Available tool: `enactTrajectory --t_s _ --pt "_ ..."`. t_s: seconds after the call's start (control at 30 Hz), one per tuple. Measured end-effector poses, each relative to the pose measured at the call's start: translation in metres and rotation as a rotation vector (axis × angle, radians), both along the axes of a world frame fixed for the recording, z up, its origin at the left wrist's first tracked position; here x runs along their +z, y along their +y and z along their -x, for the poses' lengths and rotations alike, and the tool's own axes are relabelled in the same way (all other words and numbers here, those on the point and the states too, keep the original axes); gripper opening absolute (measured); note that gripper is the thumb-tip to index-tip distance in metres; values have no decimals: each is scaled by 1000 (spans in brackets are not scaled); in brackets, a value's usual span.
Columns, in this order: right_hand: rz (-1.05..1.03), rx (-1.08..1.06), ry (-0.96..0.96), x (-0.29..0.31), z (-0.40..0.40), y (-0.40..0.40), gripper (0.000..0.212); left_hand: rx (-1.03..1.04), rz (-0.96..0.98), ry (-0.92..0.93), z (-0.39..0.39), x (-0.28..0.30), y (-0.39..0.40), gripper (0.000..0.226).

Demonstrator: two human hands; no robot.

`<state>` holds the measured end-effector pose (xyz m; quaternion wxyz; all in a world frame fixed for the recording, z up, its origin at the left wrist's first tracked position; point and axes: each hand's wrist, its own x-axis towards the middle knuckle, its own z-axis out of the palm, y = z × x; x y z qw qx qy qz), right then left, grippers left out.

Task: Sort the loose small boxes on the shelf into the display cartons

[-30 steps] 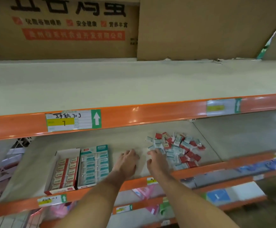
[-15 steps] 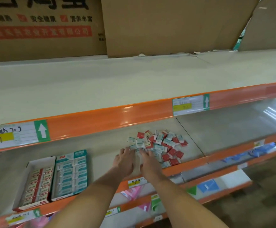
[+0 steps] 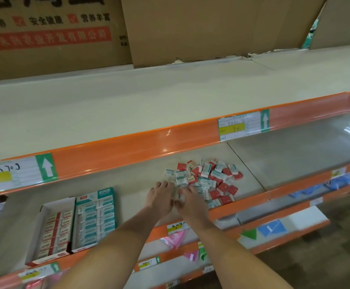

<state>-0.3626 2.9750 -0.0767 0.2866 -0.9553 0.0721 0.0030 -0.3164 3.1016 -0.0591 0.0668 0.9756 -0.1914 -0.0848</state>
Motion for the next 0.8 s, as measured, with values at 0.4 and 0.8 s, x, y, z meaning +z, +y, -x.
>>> enactTrajectory --t_s 0.4,0.8 --pt "-355 -139 0 -14 6 -3 55 322 175 -23 23 -12 7 31" --pt "-159 -89 -64 -17 9 1 33 370 425 58 41 -13 30 40"
